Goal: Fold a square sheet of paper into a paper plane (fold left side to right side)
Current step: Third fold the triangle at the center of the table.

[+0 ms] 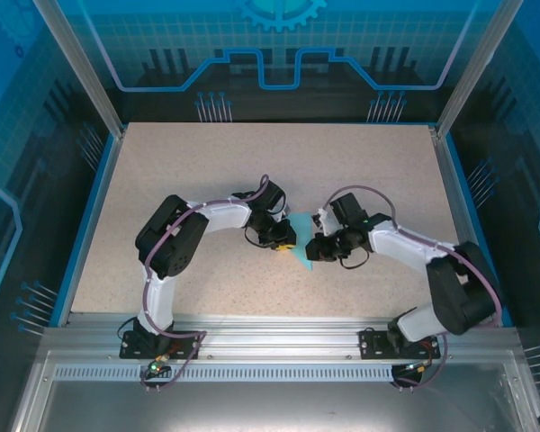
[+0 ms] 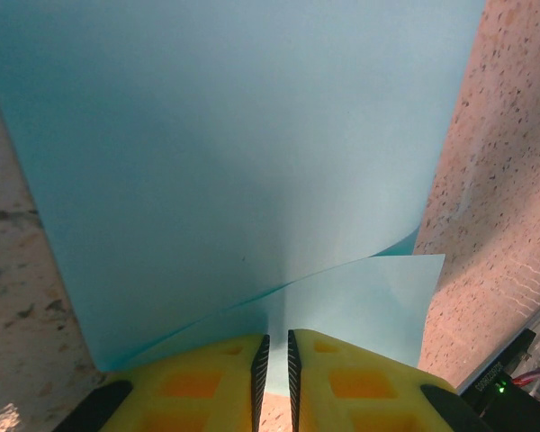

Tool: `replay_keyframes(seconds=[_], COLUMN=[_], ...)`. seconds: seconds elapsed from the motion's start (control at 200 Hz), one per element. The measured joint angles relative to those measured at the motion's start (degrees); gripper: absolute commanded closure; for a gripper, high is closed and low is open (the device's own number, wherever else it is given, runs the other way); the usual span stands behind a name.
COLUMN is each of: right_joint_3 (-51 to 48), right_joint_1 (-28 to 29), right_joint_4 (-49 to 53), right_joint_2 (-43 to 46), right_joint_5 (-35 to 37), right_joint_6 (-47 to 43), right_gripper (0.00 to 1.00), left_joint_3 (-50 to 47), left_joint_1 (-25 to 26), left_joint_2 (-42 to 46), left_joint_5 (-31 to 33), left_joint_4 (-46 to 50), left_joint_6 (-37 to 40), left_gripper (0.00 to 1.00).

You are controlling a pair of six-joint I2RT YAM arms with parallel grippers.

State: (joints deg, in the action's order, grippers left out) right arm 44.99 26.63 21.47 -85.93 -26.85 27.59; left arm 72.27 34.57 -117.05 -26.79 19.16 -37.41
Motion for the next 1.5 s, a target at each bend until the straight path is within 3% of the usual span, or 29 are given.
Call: replay_keyframes(seconds=[0.305,0.62,0.88,1.076,1.501], right_joint_3=[0.2,-0.8,-0.8,-0.8,-0.8], right_joint_1=[0.8,0.9,1.1,1.1,1.1], right_joint_4=[-1.4,-2.3,-2.5,-2.5,-2.5], right_joint_2=[-8.9,-8.6,-8.6,-8.6,-8.6], right_joint_5=[3.9,5.2,5.4,5.4,5.4], right_joint_6=[2.4,2.5,2.9,2.9,3.1], right_gripper=[0.95,0.96,0.96,0.96,0.97], left_joint_3=[0.0,-0.7,-3.9,-5.6,-5.6], left_joint_1=[0.0,0.9,3.7,7.0,7.0], left_joint_2=[0.0,3.2,10.9,9.0,5.5], left_joint_5=[0.0,3.4,5.1,4.0,1.8], left_joint_4=[0.0,1.1,1.1,-1.2,-5.0], left_joint_6=[0.0,0.0,-0.9,-3.5,-5.0], left_gripper=[0.78,0.72,0.79,0.84,0.89])
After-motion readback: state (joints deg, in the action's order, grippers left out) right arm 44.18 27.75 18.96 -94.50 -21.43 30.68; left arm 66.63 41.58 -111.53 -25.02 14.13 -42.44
